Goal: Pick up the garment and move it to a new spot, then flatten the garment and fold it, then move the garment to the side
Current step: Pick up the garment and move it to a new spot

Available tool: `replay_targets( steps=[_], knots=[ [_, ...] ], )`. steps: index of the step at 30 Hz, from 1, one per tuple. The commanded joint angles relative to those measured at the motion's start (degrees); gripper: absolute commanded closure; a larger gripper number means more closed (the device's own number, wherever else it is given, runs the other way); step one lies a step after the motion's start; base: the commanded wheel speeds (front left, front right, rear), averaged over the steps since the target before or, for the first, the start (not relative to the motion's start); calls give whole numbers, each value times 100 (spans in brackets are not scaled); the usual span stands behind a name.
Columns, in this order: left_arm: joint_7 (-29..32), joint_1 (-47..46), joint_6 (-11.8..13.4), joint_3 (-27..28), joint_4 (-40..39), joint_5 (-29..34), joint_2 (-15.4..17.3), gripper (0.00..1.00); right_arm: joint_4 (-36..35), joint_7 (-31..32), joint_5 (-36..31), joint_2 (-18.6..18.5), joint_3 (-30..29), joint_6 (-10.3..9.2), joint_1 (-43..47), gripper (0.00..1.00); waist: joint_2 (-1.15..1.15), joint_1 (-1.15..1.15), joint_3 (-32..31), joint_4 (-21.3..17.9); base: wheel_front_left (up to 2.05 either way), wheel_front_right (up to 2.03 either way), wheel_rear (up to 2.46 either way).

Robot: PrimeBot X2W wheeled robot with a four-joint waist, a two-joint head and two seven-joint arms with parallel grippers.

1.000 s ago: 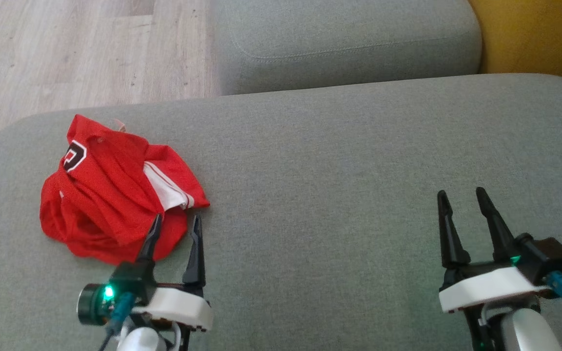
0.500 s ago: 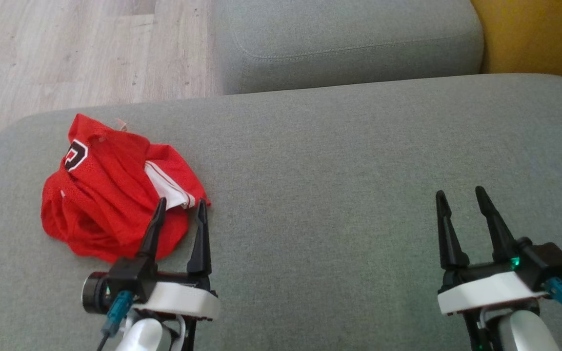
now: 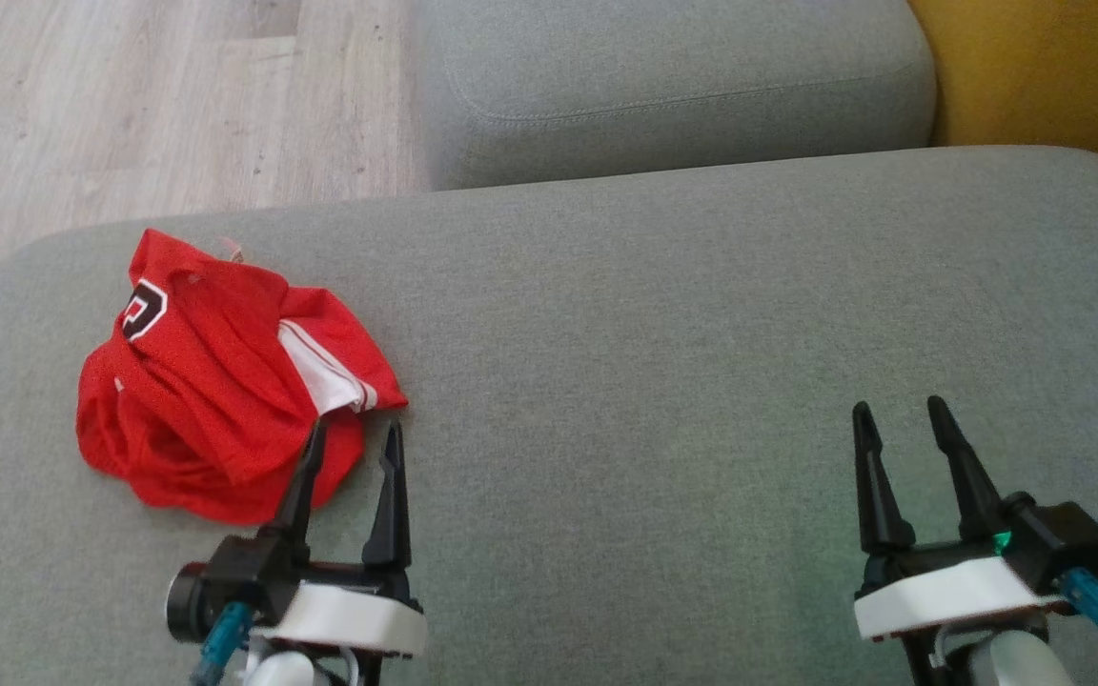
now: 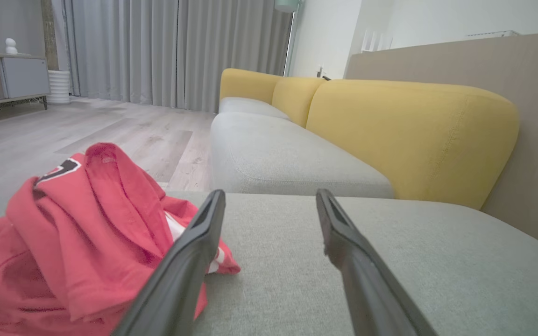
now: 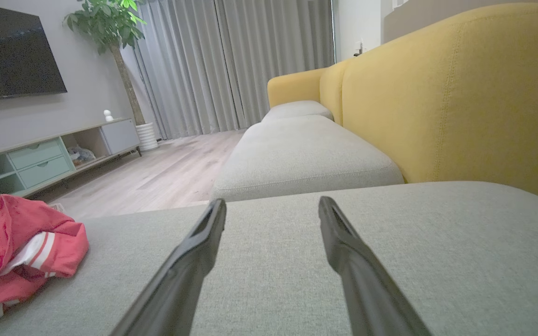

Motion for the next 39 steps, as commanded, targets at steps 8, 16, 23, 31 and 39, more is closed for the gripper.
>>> replay_targets(
  steps=[8, 16, 23, 31, 39],
  knots=[
    [-122, -110, -311, 432, 256, 69, -129, 0, 29, -125, -116, -53, 220, -4, -170, 0, 0, 0, -45, -38, 0, 0, 0],
    [-122, -132, -372, 501, 306, 33, -152, 0, 21, -125, -143, -53, 202, -4, -164, 0, 0, 0, -61, 45, 0, 0, 0],
    [-122, -143, -243, 536, 308, 4, -154, 0, -27, -125, -149, -53, 274, -4, -116, 0, 0, 0, -66, 338, 0, 0, 0],
    [-122, -128, -92, 697, 306, 49, -155, 0, -82, -125, -131, -53, 481, -4, -94, 0, 0, 0, -93, 757, 0, 0, 0],
    [-122, -72, -66, 827, 359, 243, -155, 0, -152, -125, -108, -53, 736, -4, -48, 0, 0, 0, -129, 1353, 0, 0, 0]
  ],
)
